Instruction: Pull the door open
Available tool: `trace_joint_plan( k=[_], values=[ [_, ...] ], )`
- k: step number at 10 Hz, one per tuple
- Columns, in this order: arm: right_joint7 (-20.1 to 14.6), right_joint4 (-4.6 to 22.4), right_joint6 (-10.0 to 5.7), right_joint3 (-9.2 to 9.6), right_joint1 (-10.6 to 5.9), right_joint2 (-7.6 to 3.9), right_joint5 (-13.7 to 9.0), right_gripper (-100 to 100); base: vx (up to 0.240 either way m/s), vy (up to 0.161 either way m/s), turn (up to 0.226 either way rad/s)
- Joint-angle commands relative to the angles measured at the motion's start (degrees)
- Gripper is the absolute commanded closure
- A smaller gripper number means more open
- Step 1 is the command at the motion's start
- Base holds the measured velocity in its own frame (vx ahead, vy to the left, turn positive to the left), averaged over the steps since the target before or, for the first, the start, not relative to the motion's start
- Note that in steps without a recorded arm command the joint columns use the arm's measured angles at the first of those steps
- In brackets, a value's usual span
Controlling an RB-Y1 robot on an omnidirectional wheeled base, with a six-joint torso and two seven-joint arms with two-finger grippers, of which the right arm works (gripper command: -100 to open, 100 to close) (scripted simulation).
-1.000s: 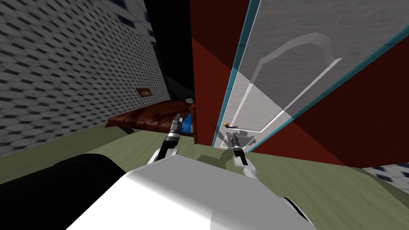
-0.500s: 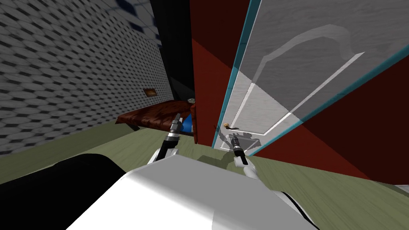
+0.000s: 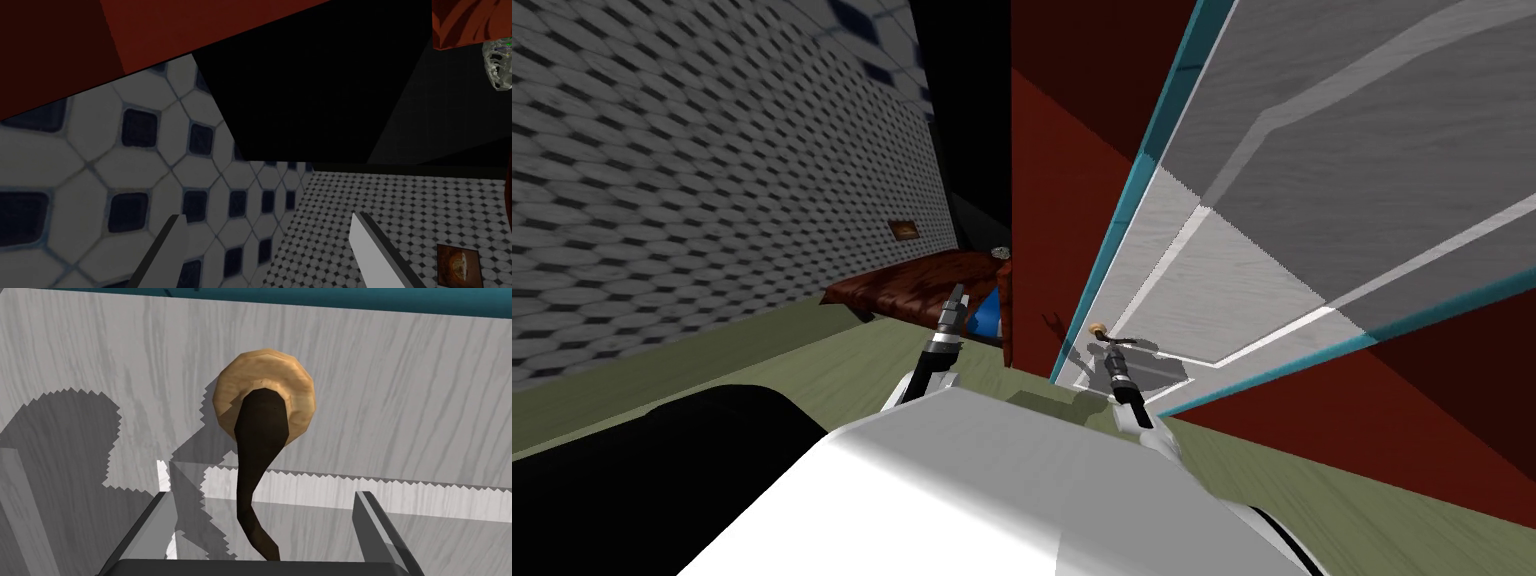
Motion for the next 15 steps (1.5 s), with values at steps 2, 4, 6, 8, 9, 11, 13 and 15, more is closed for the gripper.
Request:
trace_joint_plan(
  k=[2, 4, 6, 8, 9, 11, 13, 15],
  values=[
    [-1.6, 2.5, -2.51, -0.83, 0.70, -2.13, -0.7, -100, 0.075, 0.027, 0.104],
    [-2.5, 2.9, -3.29, -1.27, 1.41, -3.30, -1.0, -100, 0.156, 0.034, 0.143],
    [-3.7, 3.6, -4.46, -1.93, 2.46, -5.04, -1.5, -100, 0.178, 0.026, 0.122],
    [-3.4, 4.6, -4.75, -1.76, 1.71, -4.56, -1.4, 100, 0.036, 0.002, 0.002],
    [-3.4, 4.6, -4.75, -1.76, 1.71, -4.56, -1.4, 100, -0.028, -0.003, -0.008],
    [-3.4, 4.6, -4.75, -1.76, 1.71, -4.56, -1.4, 100, -0.021, -0.003, 0.007],
    [-3.4, 4.6, -4.75, -1.76, 1.71, -4.56, -1.4, 100, -0.004, 0.000, -0.001],
    [-4.7, 4.4, -5.58, -0.67, 2.25, -5.26, -0.8, 100, -0.122, -0.052, 0.080]
  ],
)
